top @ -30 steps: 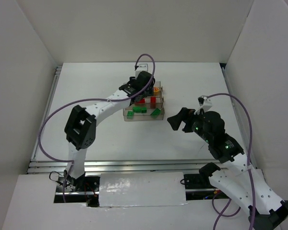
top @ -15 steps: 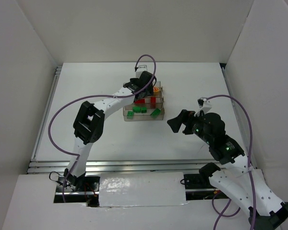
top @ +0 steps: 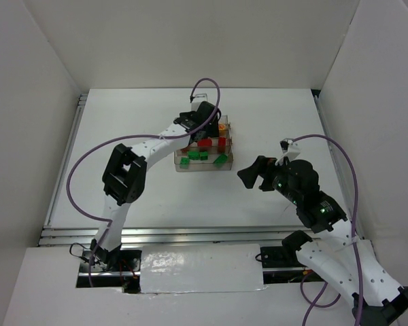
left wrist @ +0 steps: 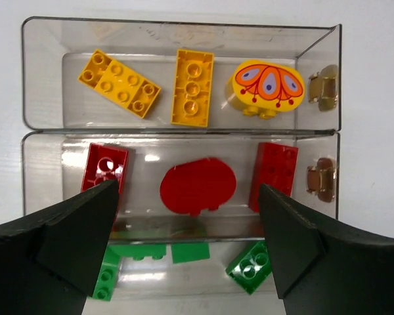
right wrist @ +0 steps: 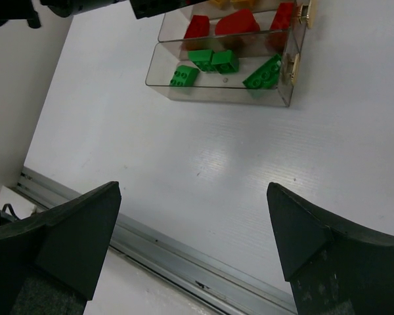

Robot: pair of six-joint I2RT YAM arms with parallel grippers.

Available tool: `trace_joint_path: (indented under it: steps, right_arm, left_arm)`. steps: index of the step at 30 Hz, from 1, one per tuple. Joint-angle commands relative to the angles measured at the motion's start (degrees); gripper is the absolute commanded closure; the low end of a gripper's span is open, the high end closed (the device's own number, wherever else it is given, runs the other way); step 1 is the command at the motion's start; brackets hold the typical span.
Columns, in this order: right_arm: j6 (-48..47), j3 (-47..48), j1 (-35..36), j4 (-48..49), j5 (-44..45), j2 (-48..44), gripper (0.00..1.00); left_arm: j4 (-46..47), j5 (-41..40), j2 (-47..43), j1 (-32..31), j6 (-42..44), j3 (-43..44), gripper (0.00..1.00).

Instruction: Sort the legos into containers by color

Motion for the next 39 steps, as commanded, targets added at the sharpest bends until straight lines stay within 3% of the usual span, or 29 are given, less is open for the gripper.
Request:
trace_joint_path:
  steps: [1,7,17,21,26,39]
  right_arm:
    - [-0.8,3.8,-0.3,-2.3,2.0,-0.7,0.00]
    - [-1.0,11.2,-0.3,-13.7,10.4,-0.3,0.00]
    - [-1.5,23.4,0.2,-24.6,20.3,-5.4,0.00]
    - [-2.9,29.6,0.3,-28.4,21.3,-7.4,0.00]
    - [-4.9,35.2,0.3,-35.7,27.9,-9.4,0.00]
    - [-6.8,37.2,0.3,-40.4,28.8,-18.7,0.00]
  left_arm:
    - [-2.4,-2.1,-6.7,0.1,-1.1,-0.4,0.00]
    - [-11.8,-9.6,-24.7,0.3,-3.0,-8.5,0.01]
    - [-23.6,-15.6,-59.6,3.7,-8.5,-32.5,0.00]
    - [-29.8,-18.5,-70.1,4.1,-7.7,-34.2,0.00]
    - [-36.8,-23.7,-76.4,4.2,-6.4,-32.3,0.01]
    - [-43.6,-25.1,-96.4,4.2,-5.4,-35.1,0.01]
